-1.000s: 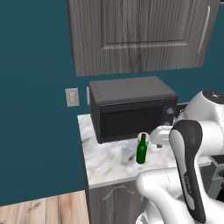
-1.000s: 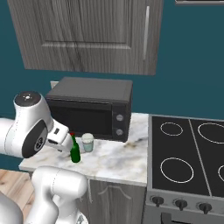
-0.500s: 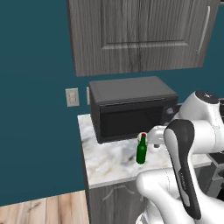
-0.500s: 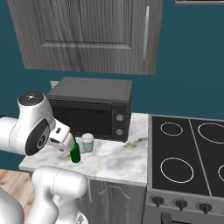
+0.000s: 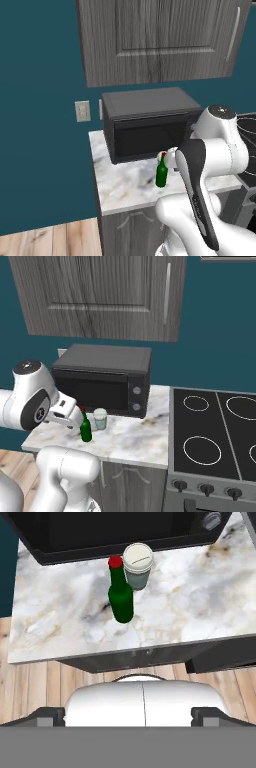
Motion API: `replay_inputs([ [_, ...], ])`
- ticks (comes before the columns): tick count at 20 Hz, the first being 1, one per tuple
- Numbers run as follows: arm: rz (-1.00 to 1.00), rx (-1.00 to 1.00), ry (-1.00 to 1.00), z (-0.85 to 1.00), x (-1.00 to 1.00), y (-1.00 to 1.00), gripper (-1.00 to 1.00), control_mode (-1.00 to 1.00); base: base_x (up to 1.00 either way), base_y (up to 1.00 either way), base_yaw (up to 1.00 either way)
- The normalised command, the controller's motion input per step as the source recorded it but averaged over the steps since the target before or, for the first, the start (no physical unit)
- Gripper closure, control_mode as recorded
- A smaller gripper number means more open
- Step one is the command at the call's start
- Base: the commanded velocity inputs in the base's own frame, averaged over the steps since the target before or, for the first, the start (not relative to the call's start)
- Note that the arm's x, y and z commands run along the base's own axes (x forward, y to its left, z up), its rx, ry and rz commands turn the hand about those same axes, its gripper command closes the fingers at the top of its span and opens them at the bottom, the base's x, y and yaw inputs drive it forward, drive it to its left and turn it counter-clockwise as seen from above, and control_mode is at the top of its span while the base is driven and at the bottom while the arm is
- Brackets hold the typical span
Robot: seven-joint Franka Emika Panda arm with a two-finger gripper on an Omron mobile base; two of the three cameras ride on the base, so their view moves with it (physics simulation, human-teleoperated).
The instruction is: Move the drinks to the dining counter.
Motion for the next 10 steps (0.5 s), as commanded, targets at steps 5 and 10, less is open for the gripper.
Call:
replay_inputs([
  [5,0.00,0.00,0.00,-0.11,0.03,0.00,-1.00,-1.00,0.00,0.00,0.00],
  [10,0.02,0.00,0.00,-0.04,0.23,0.00,-1.00,-1.00,0.00,0.00,0.00],
])
